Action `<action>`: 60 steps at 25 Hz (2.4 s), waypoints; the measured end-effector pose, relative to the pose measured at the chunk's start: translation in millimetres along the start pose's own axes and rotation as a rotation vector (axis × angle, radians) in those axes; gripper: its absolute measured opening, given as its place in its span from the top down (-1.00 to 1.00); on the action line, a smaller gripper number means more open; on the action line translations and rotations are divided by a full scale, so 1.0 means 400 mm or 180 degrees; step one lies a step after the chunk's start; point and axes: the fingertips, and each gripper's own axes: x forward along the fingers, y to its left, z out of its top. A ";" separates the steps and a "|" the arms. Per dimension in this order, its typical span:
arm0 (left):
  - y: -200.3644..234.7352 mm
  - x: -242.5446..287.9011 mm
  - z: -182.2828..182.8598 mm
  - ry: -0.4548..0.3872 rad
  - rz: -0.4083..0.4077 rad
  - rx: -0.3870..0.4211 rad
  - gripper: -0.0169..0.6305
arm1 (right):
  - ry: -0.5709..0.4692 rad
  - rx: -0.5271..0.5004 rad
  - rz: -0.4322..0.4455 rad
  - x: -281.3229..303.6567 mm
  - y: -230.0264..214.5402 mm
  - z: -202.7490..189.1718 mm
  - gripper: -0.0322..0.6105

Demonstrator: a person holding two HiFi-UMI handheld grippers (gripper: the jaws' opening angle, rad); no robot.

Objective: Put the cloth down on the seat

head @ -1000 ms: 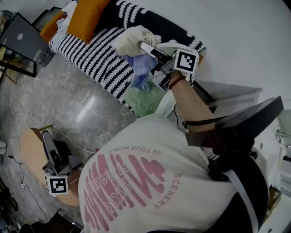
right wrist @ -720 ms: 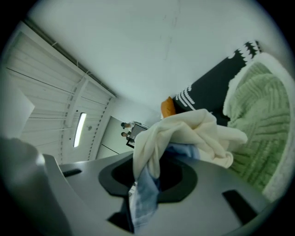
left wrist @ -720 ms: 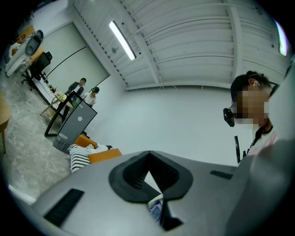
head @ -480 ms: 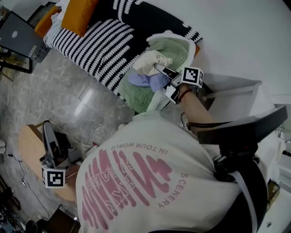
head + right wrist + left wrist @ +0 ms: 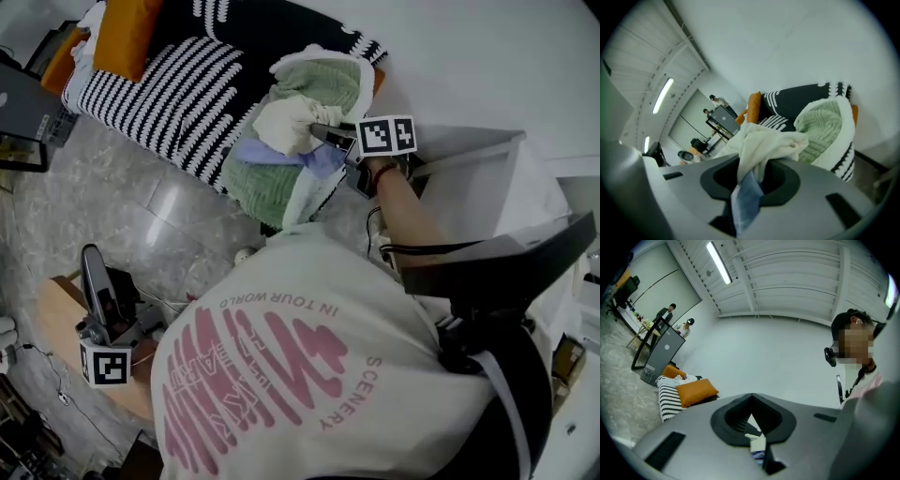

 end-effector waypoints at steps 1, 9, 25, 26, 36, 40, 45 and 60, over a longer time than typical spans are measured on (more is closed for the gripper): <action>0.000 0.000 0.000 -0.0003 -0.0002 -0.0010 0.91 | 0.0081 -0.0173 -0.0154 -0.001 -0.015 -0.006 0.60; -0.007 -0.026 -0.002 -0.0046 0.0087 -0.0021 0.91 | 0.0741 -0.1330 -0.0773 0.037 -0.081 -0.101 0.60; -0.019 -0.055 -0.002 -0.0062 0.0233 0.0022 0.91 | 0.1752 -0.1905 -0.0654 0.105 -0.081 -0.295 0.58; -0.019 -0.051 -0.002 -0.0057 0.0238 0.0022 0.91 | 0.1799 -0.1902 -0.0651 0.111 -0.083 -0.300 0.57; 0.045 -0.030 0.040 0.0005 0.0213 -0.0105 0.91 | 0.1596 -0.1295 -0.0586 0.153 -0.058 -0.316 0.17; 0.049 -0.006 0.076 0.0067 0.0091 -0.0151 0.91 | 0.1582 -0.1160 -0.0570 0.137 -0.002 -0.301 -0.06; 0.066 0.030 0.064 0.0145 -0.0097 -0.0162 0.91 | 0.1337 -0.1040 -0.0734 0.109 -0.008 -0.300 -0.10; 0.096 0.129 -0.005 0.0342 -0.0756 -0.0299 0.91 | 0.0529 -0.0116 -0.1177 -0.087 -0.074 -0.333 -0.23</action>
